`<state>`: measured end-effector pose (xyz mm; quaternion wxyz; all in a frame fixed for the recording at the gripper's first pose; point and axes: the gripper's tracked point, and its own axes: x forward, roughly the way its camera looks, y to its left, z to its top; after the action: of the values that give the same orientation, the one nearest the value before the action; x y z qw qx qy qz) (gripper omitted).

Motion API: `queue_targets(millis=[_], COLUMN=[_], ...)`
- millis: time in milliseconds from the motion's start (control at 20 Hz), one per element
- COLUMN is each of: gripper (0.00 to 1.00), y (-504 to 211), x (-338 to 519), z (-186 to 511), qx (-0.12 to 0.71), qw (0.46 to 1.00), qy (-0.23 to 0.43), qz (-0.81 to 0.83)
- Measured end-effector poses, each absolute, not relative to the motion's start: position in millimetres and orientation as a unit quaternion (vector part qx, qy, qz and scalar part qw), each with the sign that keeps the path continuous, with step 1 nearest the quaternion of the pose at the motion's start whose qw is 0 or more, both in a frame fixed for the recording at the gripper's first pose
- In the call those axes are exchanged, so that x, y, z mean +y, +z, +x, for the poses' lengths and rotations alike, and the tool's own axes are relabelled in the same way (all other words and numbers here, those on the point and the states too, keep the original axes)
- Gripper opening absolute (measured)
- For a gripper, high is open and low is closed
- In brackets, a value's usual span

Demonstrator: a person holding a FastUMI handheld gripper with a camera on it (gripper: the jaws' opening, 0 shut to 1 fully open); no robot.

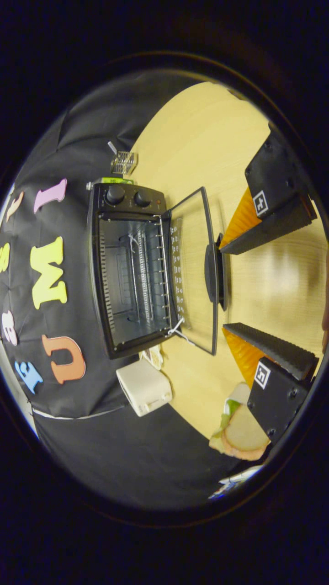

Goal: Open the toaster oven, put the food inside, and close the toaster oven door.

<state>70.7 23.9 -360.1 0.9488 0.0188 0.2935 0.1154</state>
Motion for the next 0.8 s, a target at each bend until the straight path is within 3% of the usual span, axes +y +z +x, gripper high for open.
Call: queue_targets(millis=[600,800], gripper=[0.97,0.91], y=[-309,-328], x=[166,185], z=[-6,-13], qx=[0.445,0.496], qw=[0.85,0.821], qy=[0.281,0.276], qz=[-0.044,-0.058])
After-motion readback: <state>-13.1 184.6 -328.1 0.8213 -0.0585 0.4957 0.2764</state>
